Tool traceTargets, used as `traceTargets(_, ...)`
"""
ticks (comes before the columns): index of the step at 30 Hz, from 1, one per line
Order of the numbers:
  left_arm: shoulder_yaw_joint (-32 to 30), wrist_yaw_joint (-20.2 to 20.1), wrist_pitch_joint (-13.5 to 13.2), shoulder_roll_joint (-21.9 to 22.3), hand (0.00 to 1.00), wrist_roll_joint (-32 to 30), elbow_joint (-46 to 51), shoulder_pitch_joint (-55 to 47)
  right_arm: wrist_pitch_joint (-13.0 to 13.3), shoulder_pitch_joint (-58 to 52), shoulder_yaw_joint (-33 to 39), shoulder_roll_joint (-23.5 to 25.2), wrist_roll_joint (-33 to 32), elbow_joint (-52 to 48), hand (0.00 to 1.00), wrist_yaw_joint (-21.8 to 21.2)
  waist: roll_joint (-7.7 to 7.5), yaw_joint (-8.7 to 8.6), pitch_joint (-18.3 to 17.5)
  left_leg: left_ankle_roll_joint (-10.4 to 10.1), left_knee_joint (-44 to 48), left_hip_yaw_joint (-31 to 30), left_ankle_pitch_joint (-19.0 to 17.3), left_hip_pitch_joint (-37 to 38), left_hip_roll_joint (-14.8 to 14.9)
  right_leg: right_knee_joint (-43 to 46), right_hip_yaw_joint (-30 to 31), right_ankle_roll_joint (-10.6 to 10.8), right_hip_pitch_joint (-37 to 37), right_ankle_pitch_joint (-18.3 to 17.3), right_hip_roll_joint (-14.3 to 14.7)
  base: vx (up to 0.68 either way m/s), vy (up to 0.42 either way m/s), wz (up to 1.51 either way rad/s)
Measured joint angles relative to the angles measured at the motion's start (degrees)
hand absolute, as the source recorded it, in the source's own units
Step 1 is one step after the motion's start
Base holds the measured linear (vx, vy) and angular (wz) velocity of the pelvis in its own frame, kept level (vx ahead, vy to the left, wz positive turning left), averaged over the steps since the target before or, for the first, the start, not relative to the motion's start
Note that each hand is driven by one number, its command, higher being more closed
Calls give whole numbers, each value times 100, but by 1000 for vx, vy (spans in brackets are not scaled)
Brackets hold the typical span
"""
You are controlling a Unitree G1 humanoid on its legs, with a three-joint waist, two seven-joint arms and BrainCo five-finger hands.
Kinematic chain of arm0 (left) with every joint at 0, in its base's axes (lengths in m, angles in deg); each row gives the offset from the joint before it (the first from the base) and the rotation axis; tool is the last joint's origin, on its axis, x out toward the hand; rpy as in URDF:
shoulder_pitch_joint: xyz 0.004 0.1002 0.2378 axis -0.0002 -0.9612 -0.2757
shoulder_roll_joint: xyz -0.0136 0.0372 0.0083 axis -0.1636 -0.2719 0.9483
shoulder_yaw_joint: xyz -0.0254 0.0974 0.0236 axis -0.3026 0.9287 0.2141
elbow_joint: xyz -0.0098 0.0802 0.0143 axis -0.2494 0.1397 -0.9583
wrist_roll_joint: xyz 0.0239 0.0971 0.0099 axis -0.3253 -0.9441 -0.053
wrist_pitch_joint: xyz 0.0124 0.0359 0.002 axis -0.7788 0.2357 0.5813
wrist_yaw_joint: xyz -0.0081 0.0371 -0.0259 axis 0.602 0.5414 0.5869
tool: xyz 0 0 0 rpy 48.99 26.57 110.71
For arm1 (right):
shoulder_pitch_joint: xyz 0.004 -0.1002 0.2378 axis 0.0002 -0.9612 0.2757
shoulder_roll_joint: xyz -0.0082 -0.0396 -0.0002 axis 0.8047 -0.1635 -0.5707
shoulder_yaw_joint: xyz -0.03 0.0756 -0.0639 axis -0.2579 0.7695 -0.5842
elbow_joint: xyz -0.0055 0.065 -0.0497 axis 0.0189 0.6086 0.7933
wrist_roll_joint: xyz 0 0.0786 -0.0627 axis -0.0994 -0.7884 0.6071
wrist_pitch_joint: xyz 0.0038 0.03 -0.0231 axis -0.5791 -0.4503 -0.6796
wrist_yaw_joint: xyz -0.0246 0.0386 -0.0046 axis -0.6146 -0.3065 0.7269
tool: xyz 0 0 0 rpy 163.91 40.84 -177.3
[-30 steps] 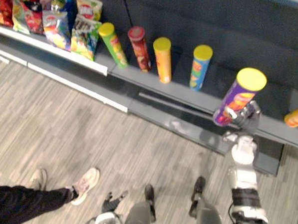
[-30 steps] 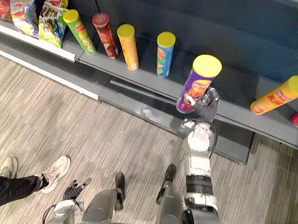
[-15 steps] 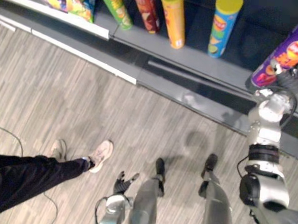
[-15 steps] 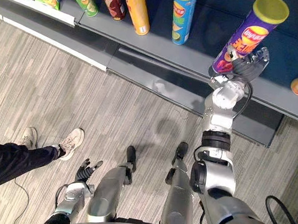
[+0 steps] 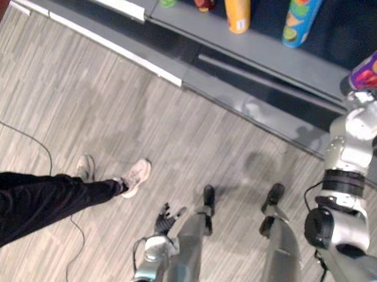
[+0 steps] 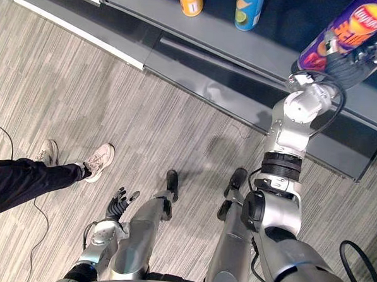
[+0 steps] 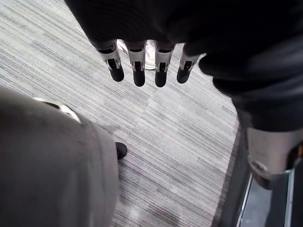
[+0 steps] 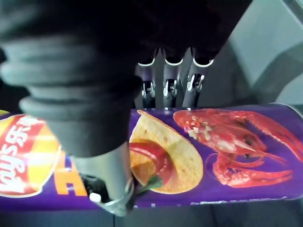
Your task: Put the gum and the chips on the shelf.
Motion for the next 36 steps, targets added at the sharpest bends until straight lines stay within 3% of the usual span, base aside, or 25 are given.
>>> traceTargets(7, 82, 2, -55, 213, 0, 87, 720, -16, -15, 28, 66, -173, 223, -516, 100, 217, 18, -6, 5, -46, 15, 295, 86, -219, 85, 519, -4, -55, -440, -242, -186, 11, -42, 10)
traceTargets(15, 94, -14, -49, 389, 0, 407, 1119, -68, -133, 69, -217, -328, 212, -645, 100, 141, 20, -1, 3, 11, 38, 416, 164, -373, 82, 672, -16, -58, -678, -298, -285, 38, -8, 4)
traceTargets(36, 209, -84, -45, 409, 0, 833, 1516, -150, -183, 500, -680, -908, 192, 42, 100, -130, 27, 20, -2, 28, -214, 460, 453, -854, -42, 1086, -127, -135, -1383, -452, -573, 35, -18, 7)
